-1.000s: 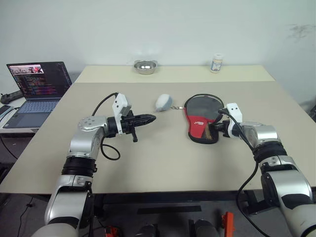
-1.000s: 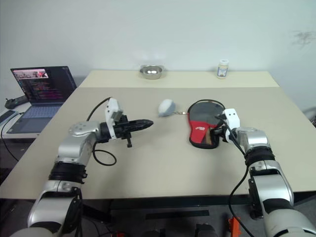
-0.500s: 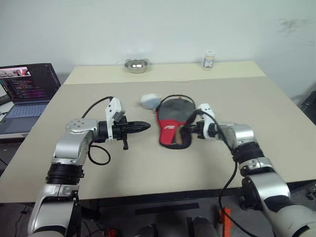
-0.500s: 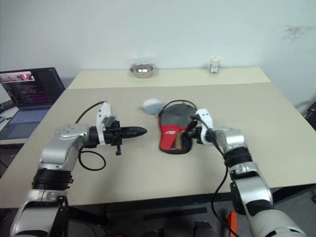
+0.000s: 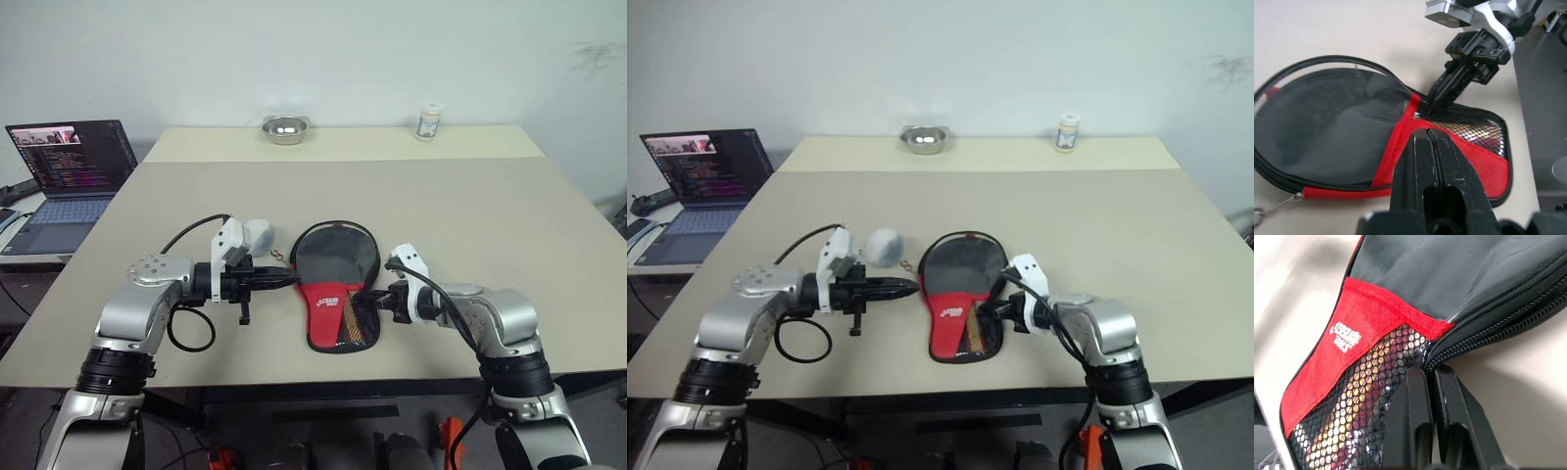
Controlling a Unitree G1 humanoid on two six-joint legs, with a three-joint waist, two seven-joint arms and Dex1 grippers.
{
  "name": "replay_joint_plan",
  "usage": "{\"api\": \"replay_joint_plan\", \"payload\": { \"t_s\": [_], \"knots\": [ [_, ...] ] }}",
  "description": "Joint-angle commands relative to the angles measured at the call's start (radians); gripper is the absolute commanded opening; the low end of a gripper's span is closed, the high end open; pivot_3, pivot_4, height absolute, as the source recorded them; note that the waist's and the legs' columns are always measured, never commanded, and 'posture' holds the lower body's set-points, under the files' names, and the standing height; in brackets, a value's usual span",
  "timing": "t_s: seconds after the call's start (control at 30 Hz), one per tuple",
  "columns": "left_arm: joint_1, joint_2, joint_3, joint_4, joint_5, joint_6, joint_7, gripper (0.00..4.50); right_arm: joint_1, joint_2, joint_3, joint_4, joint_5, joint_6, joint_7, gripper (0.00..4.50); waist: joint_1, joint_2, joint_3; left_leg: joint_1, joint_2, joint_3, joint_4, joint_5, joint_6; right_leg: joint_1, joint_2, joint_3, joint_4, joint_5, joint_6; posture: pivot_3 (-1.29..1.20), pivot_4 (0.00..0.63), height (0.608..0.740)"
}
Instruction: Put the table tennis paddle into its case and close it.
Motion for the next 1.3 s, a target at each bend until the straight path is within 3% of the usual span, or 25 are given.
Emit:
{"api": "replay_joint_plan", "payload": {
  "t_s": [0.03, 0.27, 0.6, 0.8, 0.97, 1.07, 1.2, 1.27, 1.3],
  "knots": [
    [0.017, 0.021, -0.008, -0.044, -0.013, -0.014, -0.017, 0.00, 0.031, 0.045, -0.073, -0.112, 0.049, 0.111, -0.052, 0.03, 0.002, 0.000, 0.000, 0.000, 0.000, 0.000, 0.000, 0.000, 0.000, 0.000, 0.000, 0.000, 0.000, 0.000, 0.000, 0.00, 0.150, 0.740],
    [0.020, 0.022, -0.013, -0.054, -0.020, -0.005, -0.007, 0.00, 0.096, 0.104, -0.142, -0.224, 0.079, 0.232, -0.109, 0.03, 0.011, 0.000, 0.000, 0.000, 0.000, 0.000, 0.000, -0.001, 0.002, 0.000, 0.000, 0.000, 0.000, 0.000, 0.000, 0.00, 0.150, 0.740],
    [0.000, 0.021, -0.019, -0.005, -0.005, -0.035, -0.020, 0.00, 0.149, 0.133, -0.152, -0.271, 0.119, 0.246, -0.164, 0.03, 0.013, 0.000, 0.000, 0.000, 0.000, 0.000, 0.000, -0.002, 0.003, 0.000, 0.000, 0.000, 0.000, 0.000, 0.000, 0.00, 0.150, 0.740],
    [0.004, 0.024, -0.020, 0.010, -0.006, -0.055, -0.021, 0.00, 0.160, 0.083, -0.126, -0.282, 0.127, 0.230, -0.152, 0.03, 0.013, 0.000, 0.000, 0.001, 0.000, 0.000, 0.000, -0.002, 0.004, 0.000, 0.000, 0.000, -0.001, 0.000, 0.000, 0.00, 0.150, 0.740],
    [0.019, 0.022, -0.017, 0.016, -0.005, -0.070, -0.011, 0.00, 0.154, -0.064, -0.055, -0.303, 0.140, 0.155, -0.113, 1.41, 0.014, 0.000, 0.000, 0.001, 0.000, 0.000, 0.000, -0.002, 0.004, 0.001, 0.000, -0.001, -0.001, 0.000, 0.000, 0.00, 0.150, 0.740],
    [0.025, 0.019, -0.011, 0.022, -0.001, -0.071, 0.011, 0.00, 0.152, -0.220, 0.012, -0.353, 0.168, 0.079, -0.026, 2.46, 0.018, 0.000, 0.000, 0.000, 0.000, 0.000, 0.000, -0.002, 0.004, 0.001, 0.000, -0.001, -0.001, 0.000, 0.000, 0.00, 0.150, 0.740],
    [0.020, 0.015, -0.001, 0.037, -0.004, -0.047, 0.059, 0.00, 0.087, -0.410, 0.007, -0.400, 0.244, -0.048, 0.160, 3.81, 0.018, 0.000, 0.001, 0.000, 0.000, 0.000, 0.000, -0.002, 0.004, 0.002, 0.000, -0.002, -0.002, 0.000, 0.001, 0.00, 0.150, 0.740],
    [0.018, 0.018, -0.001, 0.040, -0.011, -0.032, 0.067, 0.00, 0.042, -0.446, -0.004, -0.373, 0.257, -0.119, 0.208, 4.46, 0.017, 0.000, 0.001, 0.000, 0.000, 0.001, 0.000, -0.003, 0.005, 0.002, 0.000, -0.002, -0.002, 0.000, 0.001, 0.00, 0.150, 0.740],
    [0.017, 0.019, -0.002, 0.043, -0.010, -0.032, 0.071, 0.00, 0.015, -0.439, -0.006, -0.350, 0.262, -0.153, 0.219, 4.46, 0.017, -0.001, 0.001, 0.001, 0.001, 0.001, 0.000, -0.003, 0.005, 0.002, 0.000, -0.002, -0.002, 0.000, 0.001, 0.00, 0.150, 0.740]
  ]
}}
